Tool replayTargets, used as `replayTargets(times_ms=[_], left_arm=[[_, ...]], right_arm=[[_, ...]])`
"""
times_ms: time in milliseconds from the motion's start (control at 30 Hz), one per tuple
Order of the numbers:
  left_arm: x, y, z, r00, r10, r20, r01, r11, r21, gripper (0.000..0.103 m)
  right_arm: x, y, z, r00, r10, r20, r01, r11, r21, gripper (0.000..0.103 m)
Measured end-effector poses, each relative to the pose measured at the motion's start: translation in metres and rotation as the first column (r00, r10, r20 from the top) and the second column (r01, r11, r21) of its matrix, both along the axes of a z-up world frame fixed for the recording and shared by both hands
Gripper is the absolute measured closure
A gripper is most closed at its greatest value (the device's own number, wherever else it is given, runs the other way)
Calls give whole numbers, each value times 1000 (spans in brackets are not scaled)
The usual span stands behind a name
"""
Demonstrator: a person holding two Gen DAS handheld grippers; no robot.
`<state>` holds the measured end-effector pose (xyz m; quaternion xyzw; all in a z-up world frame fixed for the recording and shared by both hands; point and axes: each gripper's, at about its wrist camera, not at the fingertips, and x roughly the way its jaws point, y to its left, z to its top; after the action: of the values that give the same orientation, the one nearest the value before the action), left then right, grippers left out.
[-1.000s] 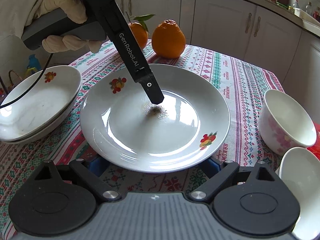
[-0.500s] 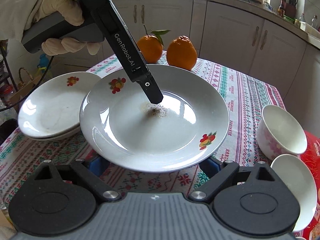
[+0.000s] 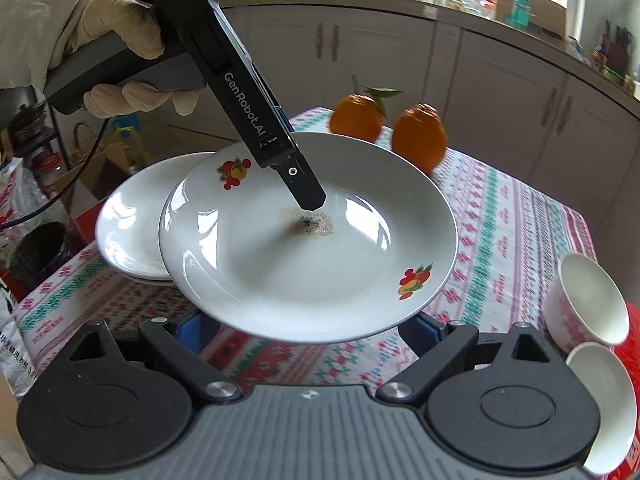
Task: Organize plates and bowls
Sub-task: 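Lift the stained plate with the left gripper and carry it toward the plate stack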
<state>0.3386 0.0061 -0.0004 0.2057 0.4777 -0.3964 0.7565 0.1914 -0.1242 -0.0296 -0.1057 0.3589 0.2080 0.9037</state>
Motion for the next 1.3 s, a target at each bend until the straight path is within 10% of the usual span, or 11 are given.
replayTargets(times_ms=[1300], left_arm=[[-15, 110, -33, 975, 214, -68, -220, 971, -96, 37]], right_arm=[[5, 75, -1, 987, 157, -32, -158, 986, -56, 6]])
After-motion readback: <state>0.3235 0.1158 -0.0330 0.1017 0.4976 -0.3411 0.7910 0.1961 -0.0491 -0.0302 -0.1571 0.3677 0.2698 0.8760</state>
